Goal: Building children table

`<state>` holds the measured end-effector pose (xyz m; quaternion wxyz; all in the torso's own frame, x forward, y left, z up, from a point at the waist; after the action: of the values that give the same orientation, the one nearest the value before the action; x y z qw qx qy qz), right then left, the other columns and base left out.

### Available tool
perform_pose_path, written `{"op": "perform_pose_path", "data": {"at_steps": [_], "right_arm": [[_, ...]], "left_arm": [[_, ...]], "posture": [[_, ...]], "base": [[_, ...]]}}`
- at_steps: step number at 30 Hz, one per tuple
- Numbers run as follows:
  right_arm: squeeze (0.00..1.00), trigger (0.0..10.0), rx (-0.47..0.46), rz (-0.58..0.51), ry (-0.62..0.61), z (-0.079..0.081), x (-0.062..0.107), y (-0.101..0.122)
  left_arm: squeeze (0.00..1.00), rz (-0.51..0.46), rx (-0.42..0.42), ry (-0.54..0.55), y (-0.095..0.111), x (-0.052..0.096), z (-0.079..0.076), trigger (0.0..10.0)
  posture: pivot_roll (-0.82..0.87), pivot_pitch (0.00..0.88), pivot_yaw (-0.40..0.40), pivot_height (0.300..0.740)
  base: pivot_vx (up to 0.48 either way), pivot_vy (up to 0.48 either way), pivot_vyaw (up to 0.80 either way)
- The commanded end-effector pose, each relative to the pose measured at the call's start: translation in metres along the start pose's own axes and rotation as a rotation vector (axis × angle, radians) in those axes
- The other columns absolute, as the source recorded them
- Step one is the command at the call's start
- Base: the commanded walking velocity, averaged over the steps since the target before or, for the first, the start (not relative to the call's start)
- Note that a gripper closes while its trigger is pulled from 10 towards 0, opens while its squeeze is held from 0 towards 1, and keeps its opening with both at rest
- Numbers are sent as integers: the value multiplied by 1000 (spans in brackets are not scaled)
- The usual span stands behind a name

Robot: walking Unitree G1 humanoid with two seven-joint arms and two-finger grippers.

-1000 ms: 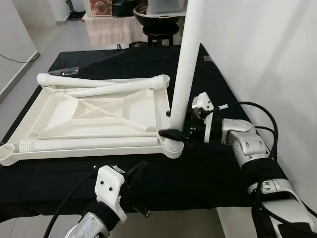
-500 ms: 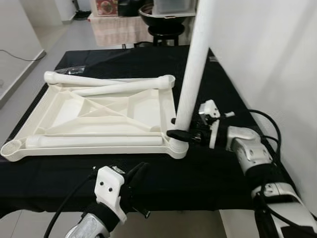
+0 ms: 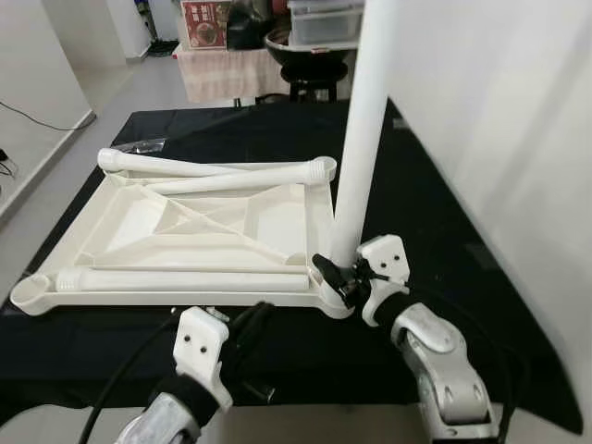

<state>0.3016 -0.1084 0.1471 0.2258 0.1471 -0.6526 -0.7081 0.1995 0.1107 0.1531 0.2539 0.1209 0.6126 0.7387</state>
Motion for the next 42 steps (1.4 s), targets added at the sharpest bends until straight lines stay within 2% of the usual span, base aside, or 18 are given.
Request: {"op": "perform_pose_path", "data": {"at_steps": [1,2,3,4,6,7,9,10,11,12,16,18,22,23,25,26,38,42], "right_arm": [[0,0,-1,137,-46,-8,4,-27],[0,0,-1,137,-46,-8,4,-27],[0,10000,-62,134,-70,-10,3,-25],[839,10000,-117,111,-38,-9,2,-21],[839,10000,-154,94,-22,-7,2,-18],[1000,10000,-199,64,41,-2,0,-12],[1000,10000,-223,47,79,1,-1,-8],[1000,10000,-244,32,193,7,-1,0],[376,10000,-225,21,263,6,-2,6],[0,10000,-202,17,356,5,-2,12],[0,10000,-133,23,490,-3,-1,20],[0,10000,-47,75,584,-11,-2,21],[0,10000,-41,101,604,-28,-16,31],[0,4706,-39,94,598,-31,-21,36],[0,4706,-36,88,595,-33,-24,39],[0,0,-40,81,618,-32,-26,43],[0,0,-16,75,681,-38,-25,47],[0,0,-19,76,393,-35,-17,22]], "left_arm": [[0,23,8,-13,-6,1,0,10000],[0,23,8,-13,-6,1,0,10000],[0,22,7,-7,-7,0,1,10000],[0,21,6,-1,-7,-1,1,10000],[0,21,5,2,-8,-1,2,10000],[0,20,5,3,-8,-2,2,10000],[0,20,6,3,-8,-2,2,10000],[0,21,10,-1,-9,-3,1,10000],[0,20,15,-6,-10,-4,1,10000],[0,20,17,-10,-10,-5,0,10000],[0,19,19,-14,-10,-6,0,10000],[0,19,21,-12,-11,-6,-1,10000],[0,18,21,-16,-11,-6,-2,10000],[0,18,22,-17,-11,-6,-3,10000],[0,18,22,-17,-11,-6,-3,10000],[0,18,23,-18,-11,-6,-3,10000],[0,17,29,-9,-11,-5,-7,10000],[0,15,34,-10,-10,-4,-7,10000]], "posture": [[5,93,36,740],[5,93,36,740],[-1,84,35,740],[1,81,35,740],[1,81,35,740],[1,81,35,740],[2,77,35,740],[2,69,35,740],[8,64,35,740],[16,65,31,740],[18,63,31,740],[20,63,30,740],[29,62,28,740],[28,61,27,740],[28,61,27,740],[28,63,22,740],[21,75,12,740],[9,86,0,740]], "base": [[0,0,0],[0,0,0],[0,0,0],[0,0,0],[0,0,0],[0,0,0],[0,0,0],[0,0,0],[0,0,0],[0,0,0],[0,0,0],[0,0,0],[0,0,0],[0,0,0],[0,0,0],[0,0,0],[0,0,0],[0,0,0]]}}
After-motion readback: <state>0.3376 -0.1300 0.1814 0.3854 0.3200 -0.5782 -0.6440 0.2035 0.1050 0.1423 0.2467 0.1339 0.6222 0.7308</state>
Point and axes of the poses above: a point about 5 cm out from each wrist's last joint towards the gripper, its own x axis pointing back from the gripper into the wrist, its own y axis along the axis of the wrist's last joint, z = x × y, the point moved 1 cm from there along -x, pointing out of the wrist towards the gripper, and after that the axes turned 13 degrees about -x, right-handed, at the moved point
